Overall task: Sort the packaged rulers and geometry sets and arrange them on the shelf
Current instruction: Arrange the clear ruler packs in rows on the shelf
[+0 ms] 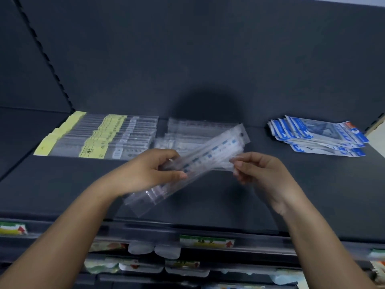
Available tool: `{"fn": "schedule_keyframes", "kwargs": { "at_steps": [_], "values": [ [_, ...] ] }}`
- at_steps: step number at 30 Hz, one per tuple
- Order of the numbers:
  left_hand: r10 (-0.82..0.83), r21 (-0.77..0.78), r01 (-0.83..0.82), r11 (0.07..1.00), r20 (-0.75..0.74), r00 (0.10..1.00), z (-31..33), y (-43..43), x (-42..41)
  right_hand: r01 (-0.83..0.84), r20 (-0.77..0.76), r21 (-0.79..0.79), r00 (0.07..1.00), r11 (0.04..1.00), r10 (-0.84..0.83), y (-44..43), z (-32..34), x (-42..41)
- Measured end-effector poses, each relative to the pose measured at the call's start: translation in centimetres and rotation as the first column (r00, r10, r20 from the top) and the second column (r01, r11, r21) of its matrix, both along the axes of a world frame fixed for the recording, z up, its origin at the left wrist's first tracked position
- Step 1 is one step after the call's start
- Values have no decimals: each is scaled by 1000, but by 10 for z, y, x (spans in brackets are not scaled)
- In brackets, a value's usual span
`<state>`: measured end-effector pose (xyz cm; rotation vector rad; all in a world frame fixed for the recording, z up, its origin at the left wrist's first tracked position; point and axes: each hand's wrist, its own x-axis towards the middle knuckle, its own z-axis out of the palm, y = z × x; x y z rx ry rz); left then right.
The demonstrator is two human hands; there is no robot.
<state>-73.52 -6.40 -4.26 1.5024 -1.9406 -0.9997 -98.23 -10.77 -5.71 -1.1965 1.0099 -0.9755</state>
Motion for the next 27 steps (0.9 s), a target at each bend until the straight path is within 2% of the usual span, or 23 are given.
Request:
{"fn": "schedule_keyframes", "kwargs": {
  "at_steps": [5,7,10,12,14,15,18,19,20,21,22,23,25,27],
  "values": [
    [39,131,-15,991,-188,981,-3,4,6,158,42,-27,987,987,-157,2,-5,-7],
    [61,149,-28,988,-218,974,-3,6,4,191,54,-48,981,981,-188,0,-3,-10],
    [45,144,-14,990,-214,976,-3,8,-1,179,140,6,974,984,-178,-4,5,-15],
    [40,131,-13,991,-206,978,-4,12,-5,132,291,159,941,978,-174,-8,8,-17],
    [50,109,-32,993,-162,986,-6,15,-9,54,448,336,869,940,-210,-12,8,-18],
    [59,97,-47,994,-130,990,-8,16,-10,22,496,376,840,926,-221,-13,7,-19],
    [101,49,-100,994,-27,994,-12,18,-13,12,530,326,826,945,-193,-13,0,-20],
    [112,38,-112,993,-5,994,-12,18,-13,45,492,263,853,964,-174,-10,-2,-17],
    [115,28,-115,993,6,993,-12,20,-12,114,372,151,914,982,-163,-7,-6,-14],
    [116,15,-117,993,18,993,-11,21,-12,192,140,-25,972,981,-187,-4,-8,-11],
    [125,-8,-124,992,49,991,-11,22,-13,225,-118,-236,959,945,-258,-3,-10,-9],
    [145,-39,-142,989,105,984,-11,22,-13,196,-301,-403,894,894,-332,-3,-11,-8],
    [214,-115,-192,975,230,949,-11,22,-14,131,-396,-512,841,849,-368,-2,-12,-8],
    [253,-176,-209,962,285,925,-10,23,-16,128,-365,-433,880,892,-304,0,-12,-11]
  ]
}}
